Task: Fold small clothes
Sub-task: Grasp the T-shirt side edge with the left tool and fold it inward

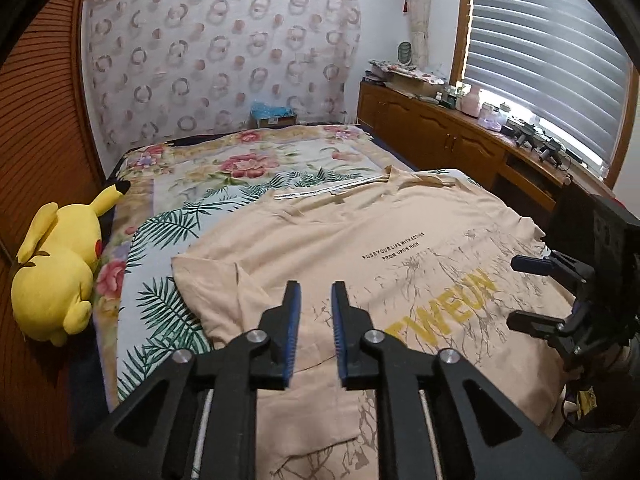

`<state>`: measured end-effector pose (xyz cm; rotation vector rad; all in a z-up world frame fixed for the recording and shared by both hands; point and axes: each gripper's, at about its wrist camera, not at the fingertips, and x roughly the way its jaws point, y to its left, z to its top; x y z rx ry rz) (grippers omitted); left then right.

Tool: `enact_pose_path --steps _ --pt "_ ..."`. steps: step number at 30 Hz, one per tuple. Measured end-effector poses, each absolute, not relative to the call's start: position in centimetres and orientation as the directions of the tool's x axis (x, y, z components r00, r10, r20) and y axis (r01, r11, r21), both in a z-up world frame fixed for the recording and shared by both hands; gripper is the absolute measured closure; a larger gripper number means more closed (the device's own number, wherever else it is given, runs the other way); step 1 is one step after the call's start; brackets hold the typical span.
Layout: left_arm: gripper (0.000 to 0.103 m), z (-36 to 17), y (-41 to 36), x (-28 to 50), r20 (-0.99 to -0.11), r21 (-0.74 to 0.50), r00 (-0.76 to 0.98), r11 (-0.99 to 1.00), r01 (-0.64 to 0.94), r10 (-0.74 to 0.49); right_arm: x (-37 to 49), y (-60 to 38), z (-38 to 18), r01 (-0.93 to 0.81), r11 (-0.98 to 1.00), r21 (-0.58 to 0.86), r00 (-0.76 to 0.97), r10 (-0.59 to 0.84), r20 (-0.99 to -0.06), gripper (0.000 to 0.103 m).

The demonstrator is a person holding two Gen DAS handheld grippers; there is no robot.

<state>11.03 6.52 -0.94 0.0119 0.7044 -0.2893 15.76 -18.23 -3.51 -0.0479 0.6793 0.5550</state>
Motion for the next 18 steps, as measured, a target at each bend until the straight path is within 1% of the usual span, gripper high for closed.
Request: enact_pose_path --steps 2,6,9,11,14,16,17,18 --pt "0.084 -1.1 6.9 10.6 -0.64 -0.065 0.733 0.967 0.245 -0.229 15.8 -18.3 -3.4 -0.5 0.856 0.134 0.641 0.469 -0.607 0.0" --pt "0.082 -2.4 8.3 9.9 -0.655 -0.056 0.731 0.977 0.204 -0.191 16.1 -18.1 -3.4 -0.511 0.85 0.129 0.634 0.474 -0.611 0.0" --pt "0.082 -4.3 10.1 9.5 -0.685 -0.04 0.715 0.986 0.159 -0.143 16.4 -17.0 -3.2 -0.548 0.829 0.111 0.614 0.489 -0.62 0.003" --pt "0.082 -5.9 11.2 9.4 -0.707 -0.031 0.699 0.991 0.127 -0.111 16.7 -16.1 -3.0 -0.577 0.81 0.103 0.596 0.505 -0.624 0.007" --pt "0.082 -7.9 12.6 9.4 -0.732 -0.038 0.675 0.995 0.093 -0.091 17.6 -14.3 -2.7 -0.625 0.774 0.102 0.558 0.535 -0.635 0.018" --pt "0.082 -8.9 13.4 9.6 -0.744 -0.039 0.663 0.996 0.078 -0.081 18.1 -12.9 -2.6 -0.658 0.748 0.088 0.537 0.548 -0.641 0.028" --pt "0.082 -9.3 13.6 9.6 -0.75 -0.037 0.657 0.997 0.074 -0.077 18.4 -12.1 -2.5 -0.677 0.732 0.081 0.524 0.556 -0.645 0.029" --pt "0.082 -9.6 13.7 9.7 -0.754 -0.035 0.653 0.997 0.07 -0.072 18.7 -11.4 -2.6 -0.691 0.719 0.077 0.512 0.562 -0.649 0.033"
